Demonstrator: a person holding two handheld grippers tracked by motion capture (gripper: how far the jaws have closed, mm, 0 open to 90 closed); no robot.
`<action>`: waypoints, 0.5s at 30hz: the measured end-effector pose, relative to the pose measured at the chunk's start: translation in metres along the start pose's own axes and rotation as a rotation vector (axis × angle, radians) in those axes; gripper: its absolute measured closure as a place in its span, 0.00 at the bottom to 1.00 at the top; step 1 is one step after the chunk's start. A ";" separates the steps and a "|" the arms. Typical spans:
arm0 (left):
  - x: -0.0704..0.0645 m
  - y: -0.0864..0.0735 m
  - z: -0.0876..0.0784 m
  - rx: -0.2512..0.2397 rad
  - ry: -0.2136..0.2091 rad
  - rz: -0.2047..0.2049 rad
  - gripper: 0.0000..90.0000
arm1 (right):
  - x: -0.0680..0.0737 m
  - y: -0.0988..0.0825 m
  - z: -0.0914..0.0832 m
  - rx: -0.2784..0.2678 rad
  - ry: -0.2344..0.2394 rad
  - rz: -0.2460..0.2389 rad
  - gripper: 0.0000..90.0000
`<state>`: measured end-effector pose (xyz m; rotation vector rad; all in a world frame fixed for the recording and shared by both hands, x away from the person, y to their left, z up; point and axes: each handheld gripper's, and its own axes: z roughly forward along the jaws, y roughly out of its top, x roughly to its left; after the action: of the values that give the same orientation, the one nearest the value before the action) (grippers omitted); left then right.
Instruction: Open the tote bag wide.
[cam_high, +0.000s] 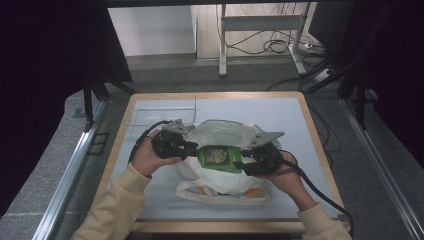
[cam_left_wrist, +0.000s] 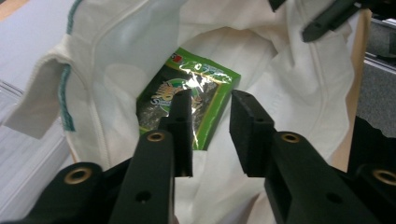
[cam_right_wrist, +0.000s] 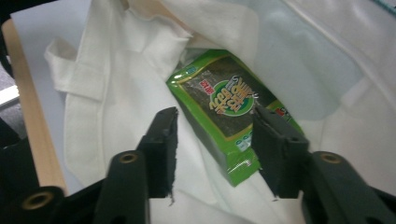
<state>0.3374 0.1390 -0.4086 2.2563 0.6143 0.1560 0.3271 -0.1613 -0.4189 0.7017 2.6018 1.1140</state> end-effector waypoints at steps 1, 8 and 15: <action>-0.001 -0.001 0.001 0.005 0.003 0.001 0.86 | -0.001 0.002 0.001 0.007 0.002 0.002 0.67; -0.003 -0.007 0.009 0.042 -0.013 0.003 0.99 | -0.011 0.020 0.012 0.051 0.017 0.001 0.92; -0.003 -0.010 0.012 0.054 -0.021 0.000 1.00 | -0.017 0.043 0.037 0.094 -0.008 -0.020 0.99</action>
<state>0.3342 0.1353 -0.4244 2.3070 0.6148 0.1171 0.3706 -0.1215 -0.4127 0.6961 2.6628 0.9858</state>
